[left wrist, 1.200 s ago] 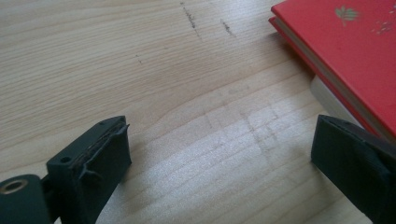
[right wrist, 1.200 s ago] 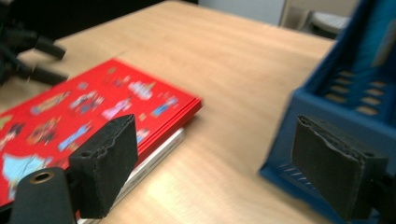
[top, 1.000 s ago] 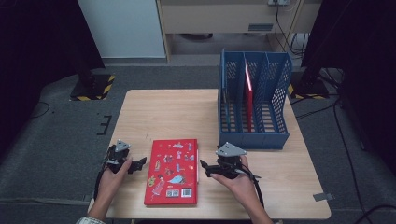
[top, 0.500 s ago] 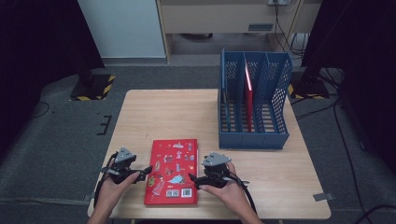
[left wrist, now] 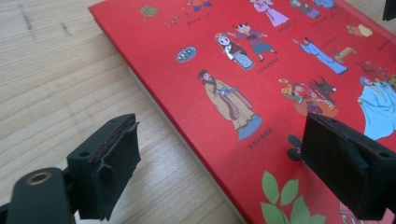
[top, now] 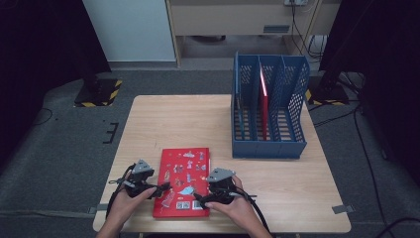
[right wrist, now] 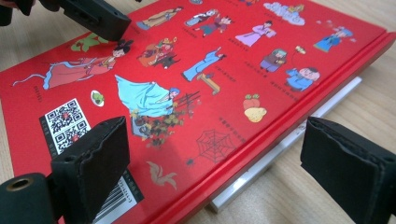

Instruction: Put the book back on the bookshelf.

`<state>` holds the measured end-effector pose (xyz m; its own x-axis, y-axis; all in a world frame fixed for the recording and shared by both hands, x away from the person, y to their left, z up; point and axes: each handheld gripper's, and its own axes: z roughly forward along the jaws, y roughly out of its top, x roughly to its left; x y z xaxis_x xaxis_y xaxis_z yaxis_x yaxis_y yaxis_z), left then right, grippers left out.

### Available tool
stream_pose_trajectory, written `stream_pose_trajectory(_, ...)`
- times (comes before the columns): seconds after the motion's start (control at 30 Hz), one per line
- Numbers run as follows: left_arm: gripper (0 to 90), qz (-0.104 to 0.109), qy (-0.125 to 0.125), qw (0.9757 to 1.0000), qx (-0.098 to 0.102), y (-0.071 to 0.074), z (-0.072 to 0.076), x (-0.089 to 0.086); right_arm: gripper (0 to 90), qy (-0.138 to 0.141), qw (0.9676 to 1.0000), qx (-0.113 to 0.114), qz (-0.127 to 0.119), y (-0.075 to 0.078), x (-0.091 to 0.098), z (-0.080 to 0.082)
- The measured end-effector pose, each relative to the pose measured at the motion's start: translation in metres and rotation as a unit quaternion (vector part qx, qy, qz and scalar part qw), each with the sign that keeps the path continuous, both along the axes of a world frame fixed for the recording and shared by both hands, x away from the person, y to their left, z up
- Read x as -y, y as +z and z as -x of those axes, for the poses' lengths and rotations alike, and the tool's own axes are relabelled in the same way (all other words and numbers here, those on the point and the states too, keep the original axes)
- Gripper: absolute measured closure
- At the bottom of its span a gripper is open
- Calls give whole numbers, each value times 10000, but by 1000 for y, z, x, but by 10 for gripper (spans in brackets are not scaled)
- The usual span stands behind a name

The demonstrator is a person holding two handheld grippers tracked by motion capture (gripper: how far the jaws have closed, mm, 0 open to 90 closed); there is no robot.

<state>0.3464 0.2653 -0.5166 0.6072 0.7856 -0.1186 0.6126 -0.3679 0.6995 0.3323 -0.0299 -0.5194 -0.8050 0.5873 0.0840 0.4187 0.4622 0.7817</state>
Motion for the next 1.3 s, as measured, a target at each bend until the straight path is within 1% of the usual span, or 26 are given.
stream_pose_trajectory(0.17,75,131,-16,9999,-65,-3,-4,2,81,32,10000,-58,33,-3,-1,1)
stream_pose_trajectory(0.3,60,179,-52,9998,-103,-4,-7,3,78,57,9999,-93,4,-4,-2,0)
stream_pose_trajectory(0.4,49,214,-88,9997,-128,-5,-9,4,77,59,9998,-189,-51,-6,-1,-2)
stream_pose_trajectory(0.53,34,225,-163,9995,-151,-6,-12,6,78,65,9998,-186,-65,-6,-1,-2)
stream_pose_trajectory(0.63,15,267,-184,9993,-181,-8,-14,7,78,43,9996,-252,-88,-7,-1,-3)
stream_pose_trajectory(0.7,1,313,-192,9991,-211,-9,-16,7,79,43,9996,-268,-86,-7,-1,-3)
stream_pose_trajectory(0.8,0,439,-224,9984,-271,-11,-20,7,78,38,9996,-269,-86,-7,-1,-3)
stream_pose_trajectory(0.83,0,461,-258,9983,-256,-12,-21,8,78,39,9996,-279,-96,-7,-1,-3)
stream_pose_trajectory(0.87,13,479,-260,9981,-272,-11,-21,9,78,40,9995,-281,-108,-8,0,-3)
stream_pose_trajectory(0.93,14,445,-272,9982,-285,-10,-22,9,77,22,9995,-301,-135,-8,0,-3)
stream_pose_trajectory(1.0,34,450,-229,9983,-304,-9,-22,8,77,30,9994,-321,-145,-9,0,-4)
stream_pose_trajectory(1.1,102,510,-113,9984,-208,-7,-23,7,74,31,9991,-376,-176,-10,0,-4)
stream_pose_trajectory(1.23,184,504,-91,9987,16,-1,-21,5,50,15,9991,-402,-137,-12,-1,-5)
stream_pose_trajectory(1.3,209,497,-104,9987,64,0,-21,4,42,15,9990,-437,-131,-13,-1,-6)
